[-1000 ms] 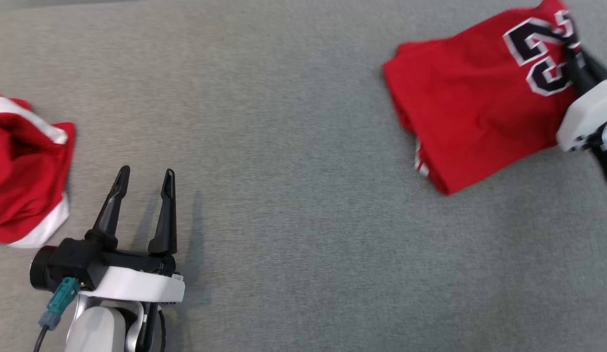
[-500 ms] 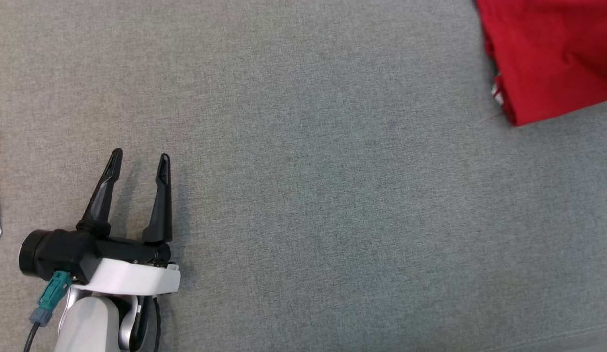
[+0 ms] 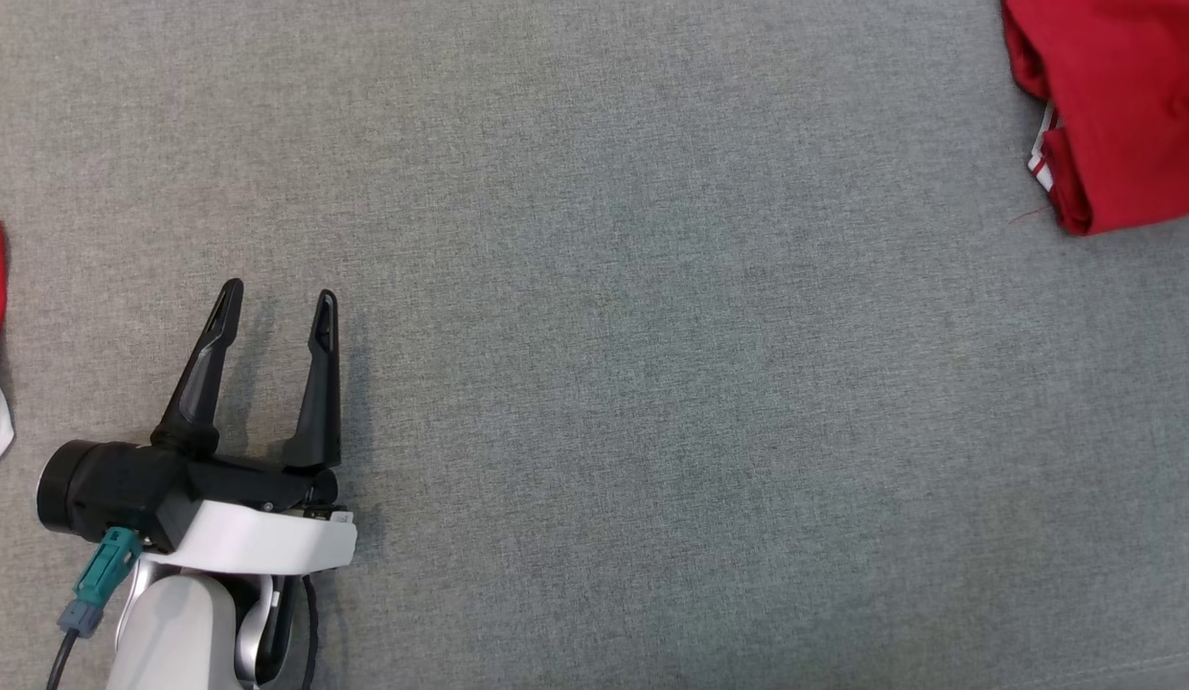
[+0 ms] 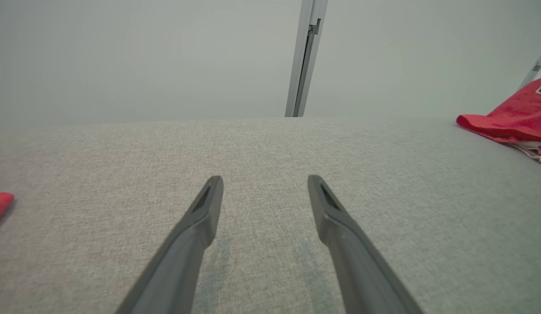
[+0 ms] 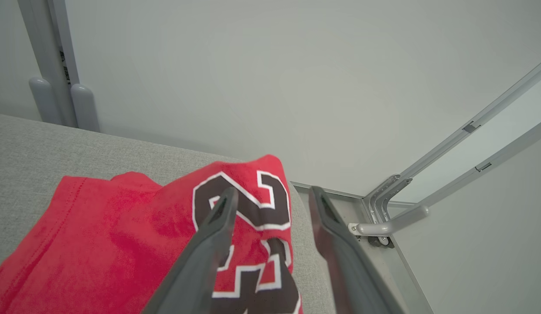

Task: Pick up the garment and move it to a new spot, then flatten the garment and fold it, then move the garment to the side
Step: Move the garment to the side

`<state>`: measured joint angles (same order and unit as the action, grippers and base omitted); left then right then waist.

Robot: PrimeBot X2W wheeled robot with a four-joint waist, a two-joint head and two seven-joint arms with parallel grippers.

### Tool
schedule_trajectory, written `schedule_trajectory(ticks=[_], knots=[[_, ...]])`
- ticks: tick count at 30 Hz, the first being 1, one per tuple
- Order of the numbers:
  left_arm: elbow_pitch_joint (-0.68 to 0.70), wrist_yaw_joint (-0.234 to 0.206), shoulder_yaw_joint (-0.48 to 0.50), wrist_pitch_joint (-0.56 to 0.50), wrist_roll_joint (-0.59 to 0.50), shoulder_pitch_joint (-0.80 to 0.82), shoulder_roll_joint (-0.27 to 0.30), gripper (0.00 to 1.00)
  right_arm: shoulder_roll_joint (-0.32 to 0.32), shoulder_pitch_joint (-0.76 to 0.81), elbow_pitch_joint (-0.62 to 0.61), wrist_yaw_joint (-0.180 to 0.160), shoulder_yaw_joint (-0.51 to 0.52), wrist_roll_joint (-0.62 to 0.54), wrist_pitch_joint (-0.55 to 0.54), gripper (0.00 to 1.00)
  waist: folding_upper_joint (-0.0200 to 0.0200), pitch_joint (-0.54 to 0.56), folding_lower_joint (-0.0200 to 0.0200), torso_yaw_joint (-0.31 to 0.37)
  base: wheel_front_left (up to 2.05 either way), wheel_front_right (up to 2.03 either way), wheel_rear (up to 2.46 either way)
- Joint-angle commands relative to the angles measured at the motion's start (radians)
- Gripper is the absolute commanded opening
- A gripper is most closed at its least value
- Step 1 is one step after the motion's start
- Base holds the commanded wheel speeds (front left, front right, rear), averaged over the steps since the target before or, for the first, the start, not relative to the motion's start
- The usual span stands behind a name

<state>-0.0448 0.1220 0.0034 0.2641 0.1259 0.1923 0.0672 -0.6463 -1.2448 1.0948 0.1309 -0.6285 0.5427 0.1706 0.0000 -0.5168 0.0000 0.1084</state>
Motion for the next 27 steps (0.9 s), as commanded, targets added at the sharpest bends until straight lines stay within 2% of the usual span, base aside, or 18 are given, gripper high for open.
schedule_trajectory(ticks=[1,7,13,17,23,27], knots=[[0.006,0.001,0.007,0.0,-0.002,0.01,0.001,1.0,0.001,-0.013,0.021,0.0,0.003,-0.014,0.018,1.0,0.0,0.0,0.0,0.0,0.0,0.0,0.0],[-0.005,-0.003,0.014,0.0,0.006,-0.004,-0.002,1.0,0.024,-0.027,0.047,0.0,-0.001,-0.035,0.061,1.0,0.0,0.024,0.0,0.005,0.0,0.0,0.0],[-0.019,-0.004,0.024,0.0,0.021,-0.025,-0.006,1.0,0.059,0.017,-0.018,0.0,0.012,-0.028,0.093,1.0,0.0,0.097,0.0,-0.003,0.0,0.0,0.0],[-0.025,-0.011,0.037,0.0,0.033,-0.054,-0.009,1.0,0.09,0.082,-0.143,0.0,0.083,-0.03,0.095,1.0,0.0,0.16,0.0,-0.011,0.0,0.0,0.0],[-0.038,-0.015,0.05,0.0,0.045,-0.095,-0.012,1.0,0.16,0.284,-0.354,0.0,0.243,-0.077,0.096,1.0,0.0,0.248,0.0,-0.038,0.0,0.0,0.0],[-0.041,-0.016,0.053,0.0,0.052,-0.109,-0.013,1.0,0.2,0.402,-0.44,0.0,0.319,-0.111,0.096,1.0,0.0,0.285,0.0,-0.058,0.0,0.0,0.0]])
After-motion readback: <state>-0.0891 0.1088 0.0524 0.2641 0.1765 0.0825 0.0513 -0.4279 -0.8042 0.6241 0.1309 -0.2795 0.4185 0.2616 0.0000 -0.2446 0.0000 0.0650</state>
